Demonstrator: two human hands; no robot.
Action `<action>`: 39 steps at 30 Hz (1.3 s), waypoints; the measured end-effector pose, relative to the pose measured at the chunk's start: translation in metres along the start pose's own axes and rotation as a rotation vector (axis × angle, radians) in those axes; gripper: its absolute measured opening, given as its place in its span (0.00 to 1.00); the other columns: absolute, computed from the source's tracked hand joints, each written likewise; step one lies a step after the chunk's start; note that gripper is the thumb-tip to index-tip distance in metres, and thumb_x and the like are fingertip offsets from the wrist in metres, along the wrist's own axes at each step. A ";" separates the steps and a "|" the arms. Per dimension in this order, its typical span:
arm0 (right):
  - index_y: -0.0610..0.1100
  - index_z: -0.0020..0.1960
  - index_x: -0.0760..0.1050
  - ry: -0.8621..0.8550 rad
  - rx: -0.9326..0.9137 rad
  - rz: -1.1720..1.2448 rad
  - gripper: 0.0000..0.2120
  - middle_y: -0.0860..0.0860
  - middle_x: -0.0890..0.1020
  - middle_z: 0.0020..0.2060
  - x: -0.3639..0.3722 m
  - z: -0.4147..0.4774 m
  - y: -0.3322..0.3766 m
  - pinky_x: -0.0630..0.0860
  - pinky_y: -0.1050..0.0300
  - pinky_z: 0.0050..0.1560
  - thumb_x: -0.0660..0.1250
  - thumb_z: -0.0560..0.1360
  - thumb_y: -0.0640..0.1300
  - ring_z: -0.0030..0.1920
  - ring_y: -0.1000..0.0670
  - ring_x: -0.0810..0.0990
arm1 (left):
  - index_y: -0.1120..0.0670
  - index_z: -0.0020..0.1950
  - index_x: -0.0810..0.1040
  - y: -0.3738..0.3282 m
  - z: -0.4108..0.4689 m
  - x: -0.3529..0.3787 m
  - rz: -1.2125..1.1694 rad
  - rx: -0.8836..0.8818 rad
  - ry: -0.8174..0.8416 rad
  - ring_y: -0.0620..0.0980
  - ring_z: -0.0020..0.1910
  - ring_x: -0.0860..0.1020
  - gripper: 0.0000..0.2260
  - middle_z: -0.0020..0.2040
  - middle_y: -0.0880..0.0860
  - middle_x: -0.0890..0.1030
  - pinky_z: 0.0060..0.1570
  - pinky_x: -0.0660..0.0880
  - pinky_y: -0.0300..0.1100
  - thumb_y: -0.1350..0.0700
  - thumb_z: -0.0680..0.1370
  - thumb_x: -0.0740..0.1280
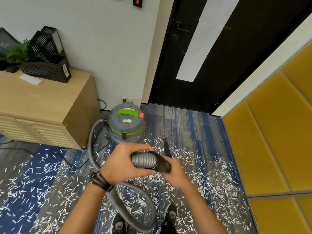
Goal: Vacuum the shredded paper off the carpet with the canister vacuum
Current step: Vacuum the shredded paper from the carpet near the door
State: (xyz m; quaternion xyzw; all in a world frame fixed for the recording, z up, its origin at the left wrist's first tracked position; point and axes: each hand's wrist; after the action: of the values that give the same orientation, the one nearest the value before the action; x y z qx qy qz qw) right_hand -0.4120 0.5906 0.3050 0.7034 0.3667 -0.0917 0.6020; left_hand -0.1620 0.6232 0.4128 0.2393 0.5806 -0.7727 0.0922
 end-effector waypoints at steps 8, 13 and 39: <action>0.52 0.52 0.82 -0.082 -0.022 -0.035 0.16 0.53 0.86 0.42 -0.004 0.013 0.004 0.81 0.47 0.46 0.73 0.70 0.35 0.45 0.51 0.84 | 0.42 0.60 0.83 -0.004 -0.007 0.003 0.056 -0.007 -0.153 0.36 0.51 0.84 0.24 0.51 0.38 0.86 0.55 0.80 0.43 0.43 0.66 0.83; 0.45 0.52 0.82 -0.041 -0.049 0.030 0.14 0.48 0.85 0.42 0.004 0.011 0.010 0.78 0.48 0.45 0.72 0.70 0.32 0.45 0.46 0.84 | 0.41 0.62 0.81 -0.005 -0.011 -0.001 0.054 -0.005 -0.124 0.37 0.52 0.84 0.26 0.52 0.39 0.86 0.56 0.81 0.46 0.43 0.66 0.83; 0.49 0.50 0.81 0.022 -0.109 0.073 0.13 0.49 0.84 0.40 0.026 -0.014 0.043 0.74 0.54 0.41 0.72 0.72 0.33 0.40 0.52 0.80 | 0.44 0.60 0.85 -0.016 -0.042 -0.034 0.053 0.030 -0.183 0.35 0.49 0.84 0.25 0.50 0.39 0.86 0.54 0.79 0.37 0.44 0.65 0.84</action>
State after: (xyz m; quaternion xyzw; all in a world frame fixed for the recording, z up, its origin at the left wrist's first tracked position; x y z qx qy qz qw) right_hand -0.3708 0.6132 0.3275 0.6836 0.3519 -0.0418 0.6380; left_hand -0.1283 0.6632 0.4335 0.1844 0.5514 -0.7974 0.1616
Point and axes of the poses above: each hand's wrist, its own z-axis towards the middle knuckle, its own x-axis out of the palm, y = z × x
